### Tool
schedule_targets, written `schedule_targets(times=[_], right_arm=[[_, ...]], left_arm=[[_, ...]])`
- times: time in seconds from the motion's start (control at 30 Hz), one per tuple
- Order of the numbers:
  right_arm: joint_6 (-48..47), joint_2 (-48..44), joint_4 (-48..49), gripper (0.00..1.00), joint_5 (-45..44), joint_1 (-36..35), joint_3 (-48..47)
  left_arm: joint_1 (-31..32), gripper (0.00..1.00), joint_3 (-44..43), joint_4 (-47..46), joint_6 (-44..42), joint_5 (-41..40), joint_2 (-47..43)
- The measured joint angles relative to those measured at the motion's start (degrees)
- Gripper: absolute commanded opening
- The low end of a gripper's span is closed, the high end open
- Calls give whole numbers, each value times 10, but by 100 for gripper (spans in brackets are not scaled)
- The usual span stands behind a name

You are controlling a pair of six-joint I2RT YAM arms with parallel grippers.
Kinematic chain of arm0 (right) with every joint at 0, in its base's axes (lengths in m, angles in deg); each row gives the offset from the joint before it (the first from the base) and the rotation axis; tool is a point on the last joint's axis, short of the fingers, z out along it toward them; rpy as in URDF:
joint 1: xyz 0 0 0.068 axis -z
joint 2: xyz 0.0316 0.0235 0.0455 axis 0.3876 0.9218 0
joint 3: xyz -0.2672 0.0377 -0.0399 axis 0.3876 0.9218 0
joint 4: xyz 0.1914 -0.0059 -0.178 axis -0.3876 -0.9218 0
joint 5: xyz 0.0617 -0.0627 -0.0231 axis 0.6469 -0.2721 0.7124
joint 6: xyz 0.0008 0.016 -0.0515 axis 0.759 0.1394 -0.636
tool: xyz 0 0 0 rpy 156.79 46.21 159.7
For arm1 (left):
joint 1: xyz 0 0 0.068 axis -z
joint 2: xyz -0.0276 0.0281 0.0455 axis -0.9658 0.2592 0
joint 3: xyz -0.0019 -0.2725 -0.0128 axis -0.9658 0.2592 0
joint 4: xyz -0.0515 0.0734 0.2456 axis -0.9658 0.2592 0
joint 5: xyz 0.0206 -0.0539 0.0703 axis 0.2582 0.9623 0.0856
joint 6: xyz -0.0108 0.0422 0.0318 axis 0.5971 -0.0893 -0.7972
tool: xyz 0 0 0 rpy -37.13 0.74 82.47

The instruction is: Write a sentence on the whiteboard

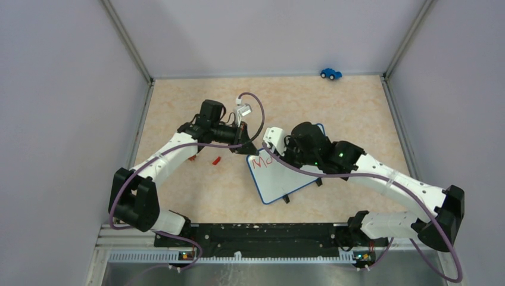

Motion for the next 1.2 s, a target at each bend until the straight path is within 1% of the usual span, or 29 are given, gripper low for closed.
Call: schedule_targets(times=[0.63, 1.0, 1.2], right_arm=[[3, 17, 0, 0, 36, -12, -11], [3, -42, 1, 0, 67, 37, 11], [4, -51, 1, 0, 84, 61, 26]], left_arm=[[-2, 0, 2, 0, 0, 5, 0], [-3, 0, 2, 0, -8, 7, 4], [-6, 0, -1, 3, -16, 13, 10]])
